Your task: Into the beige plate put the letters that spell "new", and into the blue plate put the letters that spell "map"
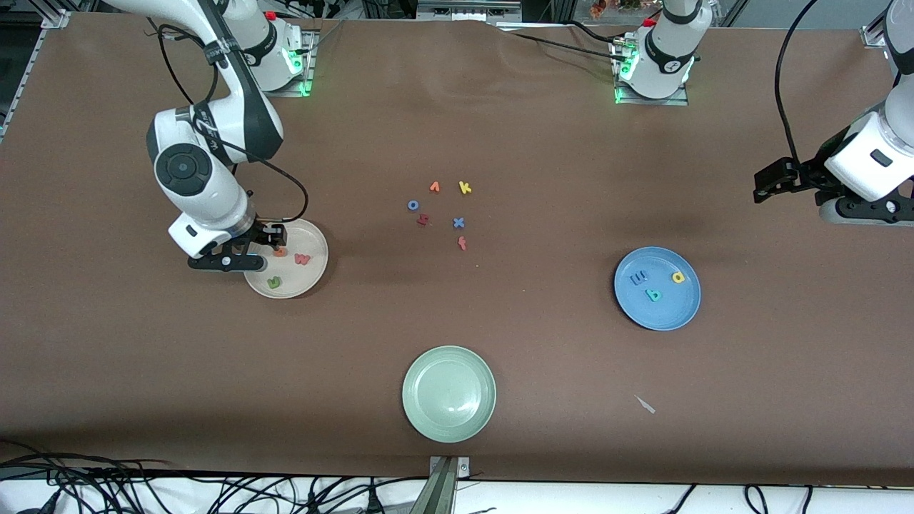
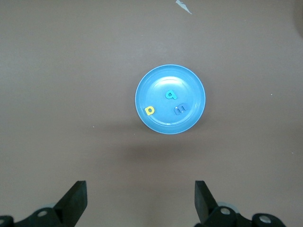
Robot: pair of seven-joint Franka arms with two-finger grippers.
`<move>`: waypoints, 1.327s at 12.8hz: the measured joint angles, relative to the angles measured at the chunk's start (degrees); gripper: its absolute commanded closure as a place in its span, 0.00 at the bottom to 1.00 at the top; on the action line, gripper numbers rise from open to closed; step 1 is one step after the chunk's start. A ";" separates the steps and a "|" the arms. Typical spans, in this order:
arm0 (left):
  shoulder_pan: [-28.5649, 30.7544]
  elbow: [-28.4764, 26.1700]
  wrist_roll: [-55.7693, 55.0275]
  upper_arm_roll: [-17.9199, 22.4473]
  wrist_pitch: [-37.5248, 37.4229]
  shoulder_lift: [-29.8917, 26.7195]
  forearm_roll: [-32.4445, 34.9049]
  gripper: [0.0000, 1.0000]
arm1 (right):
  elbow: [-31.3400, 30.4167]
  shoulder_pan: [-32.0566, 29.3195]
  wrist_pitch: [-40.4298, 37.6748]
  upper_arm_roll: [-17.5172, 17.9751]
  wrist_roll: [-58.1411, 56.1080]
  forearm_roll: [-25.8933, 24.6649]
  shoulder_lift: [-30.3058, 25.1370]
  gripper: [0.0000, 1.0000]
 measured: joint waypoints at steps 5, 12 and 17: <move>7.59 0.06 10.71 0.50 -0.05 -0.12 0.06 0.00 | 11.63 -0.41 -13.50 0.08 -4.29 1.19 -3.03 0.00; 11.33 0.06 14.17 -0.07 -0.07 0.40 -0.88 0.00 | 13.58 -7.52 -23.84 2.21 -13.41 4.57 -11.99 0.00; 10.48 0.05 14.15 -0.41 -0.07 0.58 -1.11 0.00 | 13.46 -9.97 -23.86 2.69 -20.77 4.56 -11.99 0.00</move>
